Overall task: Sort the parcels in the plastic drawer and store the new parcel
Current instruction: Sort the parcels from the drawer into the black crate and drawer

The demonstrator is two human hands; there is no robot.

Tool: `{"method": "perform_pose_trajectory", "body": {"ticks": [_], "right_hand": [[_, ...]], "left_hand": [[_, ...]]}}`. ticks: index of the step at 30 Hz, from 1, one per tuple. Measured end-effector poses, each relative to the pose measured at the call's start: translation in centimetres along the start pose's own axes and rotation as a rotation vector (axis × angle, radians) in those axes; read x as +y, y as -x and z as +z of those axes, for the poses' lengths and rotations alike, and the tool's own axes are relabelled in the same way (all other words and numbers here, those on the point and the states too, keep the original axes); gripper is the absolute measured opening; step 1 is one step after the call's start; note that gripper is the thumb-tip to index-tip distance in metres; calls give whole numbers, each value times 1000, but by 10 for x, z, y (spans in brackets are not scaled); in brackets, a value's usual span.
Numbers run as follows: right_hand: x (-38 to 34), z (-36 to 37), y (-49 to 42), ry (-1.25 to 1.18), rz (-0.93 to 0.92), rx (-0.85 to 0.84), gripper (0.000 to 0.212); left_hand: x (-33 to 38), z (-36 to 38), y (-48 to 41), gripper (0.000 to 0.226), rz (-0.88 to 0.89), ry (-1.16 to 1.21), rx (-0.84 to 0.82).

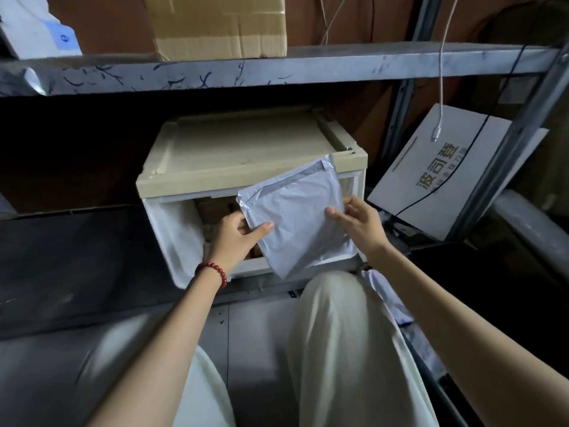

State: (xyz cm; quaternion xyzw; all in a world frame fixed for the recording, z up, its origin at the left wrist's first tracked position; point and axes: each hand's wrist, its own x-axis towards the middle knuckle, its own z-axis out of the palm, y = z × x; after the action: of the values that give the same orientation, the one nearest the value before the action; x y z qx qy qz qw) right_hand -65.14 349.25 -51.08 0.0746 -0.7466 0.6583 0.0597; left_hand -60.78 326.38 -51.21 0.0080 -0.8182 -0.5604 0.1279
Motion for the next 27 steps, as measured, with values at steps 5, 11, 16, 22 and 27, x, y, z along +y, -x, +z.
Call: {"method": "perform_pose_trajectory", "body": {"ticks": [5,11,16,22,27], "right_hand": [[-3,-65,6,-2,15,128,10],[16,-147,26,61,61,334,22],[50,-210,62,130,151,489,15],[94,-271,98,197,300,701,10],[116,-278,101,123,433,875,16]], "left_hand": [[31,57,-17,22,58,-21,-125],[73,146,-25,44,161,-7,-242],[78,228,-19,77,151,-40,-387],[62,307,7,93,70,1,-544],[38,336,10,80,43,-150,-674]]}}
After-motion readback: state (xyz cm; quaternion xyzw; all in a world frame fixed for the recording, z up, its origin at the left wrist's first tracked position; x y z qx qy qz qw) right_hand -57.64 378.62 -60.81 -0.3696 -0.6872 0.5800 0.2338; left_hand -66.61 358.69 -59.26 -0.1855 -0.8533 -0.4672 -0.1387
